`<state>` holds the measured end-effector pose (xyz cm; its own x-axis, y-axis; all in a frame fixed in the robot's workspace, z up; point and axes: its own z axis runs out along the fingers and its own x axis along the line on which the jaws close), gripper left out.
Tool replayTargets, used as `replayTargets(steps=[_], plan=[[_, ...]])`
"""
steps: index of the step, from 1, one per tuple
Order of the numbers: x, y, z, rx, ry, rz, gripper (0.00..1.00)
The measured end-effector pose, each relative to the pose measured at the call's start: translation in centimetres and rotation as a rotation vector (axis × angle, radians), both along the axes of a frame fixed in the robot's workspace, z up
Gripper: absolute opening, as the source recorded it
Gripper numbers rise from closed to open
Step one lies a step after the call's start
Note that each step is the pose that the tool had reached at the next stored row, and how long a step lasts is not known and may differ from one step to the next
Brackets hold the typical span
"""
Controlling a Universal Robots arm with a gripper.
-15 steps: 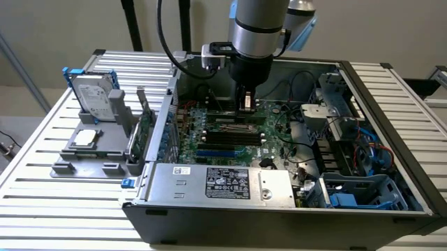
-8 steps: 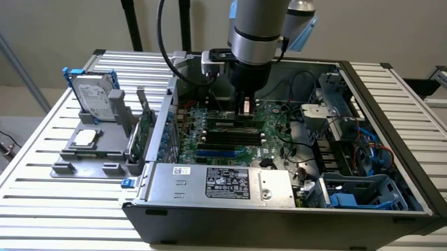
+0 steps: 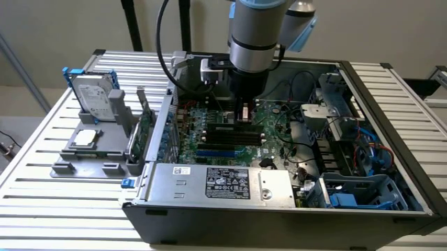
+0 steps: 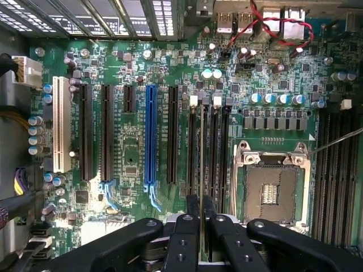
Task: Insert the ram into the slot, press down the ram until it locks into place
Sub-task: 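Insert the ram into the slot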
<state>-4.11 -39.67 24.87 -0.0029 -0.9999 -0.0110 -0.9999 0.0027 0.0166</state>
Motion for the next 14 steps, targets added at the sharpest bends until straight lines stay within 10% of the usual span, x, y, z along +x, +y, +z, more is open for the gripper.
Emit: replayTargets(steps=[14], plan=[[-0.01, -0.02, -0.82, -0.0267, -0.0012, -0.002, 0.14]])
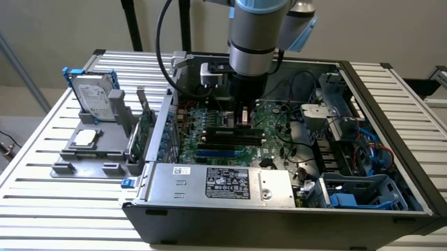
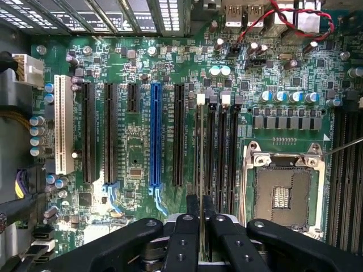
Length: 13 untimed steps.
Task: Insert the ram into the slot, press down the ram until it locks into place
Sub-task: 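Insert the ram into the slot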
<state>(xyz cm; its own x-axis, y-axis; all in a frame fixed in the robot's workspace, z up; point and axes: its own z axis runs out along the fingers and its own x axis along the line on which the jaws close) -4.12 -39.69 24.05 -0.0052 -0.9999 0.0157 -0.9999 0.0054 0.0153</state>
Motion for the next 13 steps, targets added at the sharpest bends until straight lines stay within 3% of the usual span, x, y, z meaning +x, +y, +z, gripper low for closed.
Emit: replayTargets(steps=[13], plan=[[-0.02, 0.0, -1.02, -0.0031, -0.0013, 0.0, 0.14]])
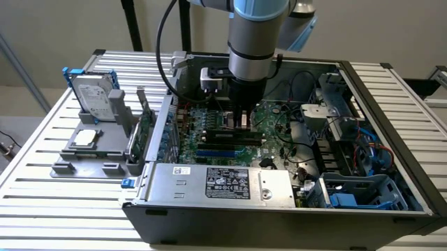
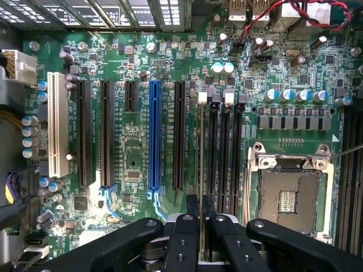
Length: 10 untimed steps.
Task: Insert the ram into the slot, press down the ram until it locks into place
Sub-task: 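Insert the ram into the slot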
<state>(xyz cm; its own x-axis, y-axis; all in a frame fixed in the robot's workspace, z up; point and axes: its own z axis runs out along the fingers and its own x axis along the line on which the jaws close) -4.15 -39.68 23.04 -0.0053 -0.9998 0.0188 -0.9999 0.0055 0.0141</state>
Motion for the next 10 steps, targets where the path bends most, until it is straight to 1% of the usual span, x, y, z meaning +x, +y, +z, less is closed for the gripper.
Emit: replayTargets(steps=[6, 10], plan=[[0.0, 0.02, -0.16, -0.0034, 0.0001, 0.0, 0.14], [0.0, 0.07, -0.2, -0.0035, 0.0, -0.001, 0.14]])
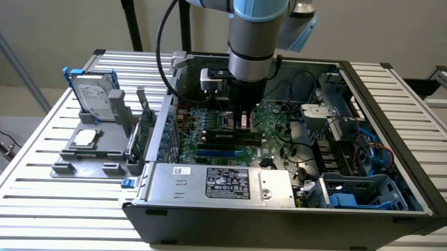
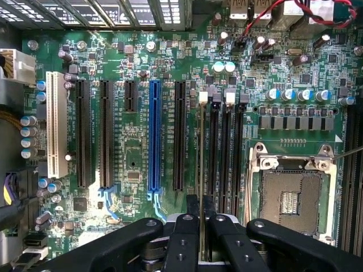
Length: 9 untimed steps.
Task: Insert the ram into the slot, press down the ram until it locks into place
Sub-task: 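Insert the ram into the slot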
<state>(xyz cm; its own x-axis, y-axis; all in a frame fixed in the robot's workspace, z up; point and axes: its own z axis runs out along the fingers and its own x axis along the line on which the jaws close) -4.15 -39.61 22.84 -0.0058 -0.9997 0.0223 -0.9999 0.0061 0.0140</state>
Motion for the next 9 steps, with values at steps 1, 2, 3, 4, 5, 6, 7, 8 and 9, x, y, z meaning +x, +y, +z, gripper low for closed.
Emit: replayTargets(steps=[1, 2, 3, 4, 5, 6, 7, 8, 9], plan=[[0.0, 0.03, 0.0, 0.0, 0.0, -0.001, 0.14], [0.0, 0.05, -0.01, 0.0, 0.0, -0.002, 0.14], [0.0, 0.07, -0.02, -0.0001, 0.0, -0.003, 0.14], [0.0, 0.08, -0.03, -0.0002, 0.0001, -0.003, 0.14], [0.0, 0.09, -0.03, -0.0005, 0.0001, -0.004, 0.14], [0.0, 0.09, -0.04, -0.0007, 0.0001, -0.004, 0.14], [0.0, 0.1, -0.04, -0.001, 0.0002, -0.005, 0.14], [0.0, 0.1, -0.05, -0.0012, 0.0001, -0.005, 0.14], [-0.01, 0.1, -0.07, -0.0018, 0.0, -0.006, 0.14]])
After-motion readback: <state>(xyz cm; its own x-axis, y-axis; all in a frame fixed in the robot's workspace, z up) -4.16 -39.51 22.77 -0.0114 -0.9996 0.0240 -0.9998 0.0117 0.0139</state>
